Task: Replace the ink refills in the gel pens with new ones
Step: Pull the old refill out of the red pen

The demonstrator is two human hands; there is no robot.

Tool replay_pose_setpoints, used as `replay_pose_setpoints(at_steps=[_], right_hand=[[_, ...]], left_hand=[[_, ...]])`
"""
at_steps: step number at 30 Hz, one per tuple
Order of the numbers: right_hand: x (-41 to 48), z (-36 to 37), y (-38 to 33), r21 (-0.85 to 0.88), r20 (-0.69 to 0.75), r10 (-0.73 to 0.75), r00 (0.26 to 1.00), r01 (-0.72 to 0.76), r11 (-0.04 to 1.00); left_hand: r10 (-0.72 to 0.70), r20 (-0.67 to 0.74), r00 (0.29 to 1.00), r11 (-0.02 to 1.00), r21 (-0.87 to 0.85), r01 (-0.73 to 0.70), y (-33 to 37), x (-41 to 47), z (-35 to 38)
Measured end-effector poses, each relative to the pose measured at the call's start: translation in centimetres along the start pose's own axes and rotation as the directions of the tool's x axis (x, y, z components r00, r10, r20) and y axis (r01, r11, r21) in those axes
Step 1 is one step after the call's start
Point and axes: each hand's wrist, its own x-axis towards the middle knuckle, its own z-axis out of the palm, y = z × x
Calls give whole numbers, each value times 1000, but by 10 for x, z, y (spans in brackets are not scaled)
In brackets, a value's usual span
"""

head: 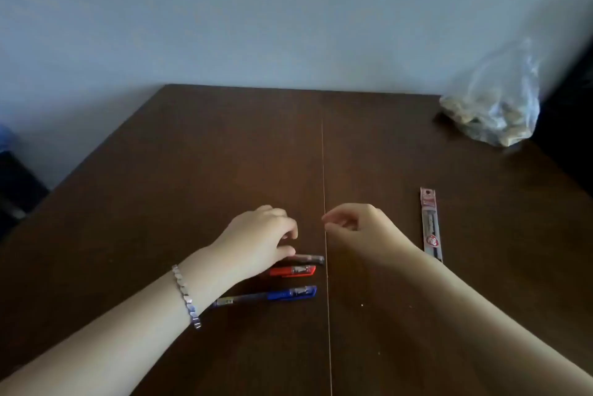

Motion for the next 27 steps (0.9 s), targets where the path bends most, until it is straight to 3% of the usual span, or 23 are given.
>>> replay_pose_setpoints(at_steps=[6, 8, 10, 12, 15, 18, 22, 27], right_hand=[[-46, 26, 2, 12, -102, 39, 994, -38, 999], [-59, 27, -2, 16, -136, 41, 990, -39, 999], [-71, 27, -7, 55, -192, 65, 979, -55, 997], [-83, 24, -15, 194, -226, 95, 969, -50, 980], [-100, 15, -23, 493, -273, 98, 957, 51, 869], [-114, 3, -29, 617, -291, 113, 950, 96, 782], [-124, -2, -26, 637, -203, 67, 977, 80, 767], [-127, -17, -13, 618, -270, 85, 959, 105, 779]], left_hand=[[-60, -21, 998, 996, 63, 61, 2, -20, 14], [-30, -92, 995, 990, 133, 42, 8, -27, 12], [-30, -183, 983, 994, 98, 48, 24, -37, 7], [-20, -251, 968, 1000, 13, 25, 47, -48, 5], [9, -344, 939, 998, -58, -31, 79, -66, 9], [67, -468, 881, 985, -110, -133, 95, -80, 10], [156, -549, 821, 977, -38, -211, 96, -85, 9], [153, -528, 836, 979, -33, -200, 88, -83, 11]])
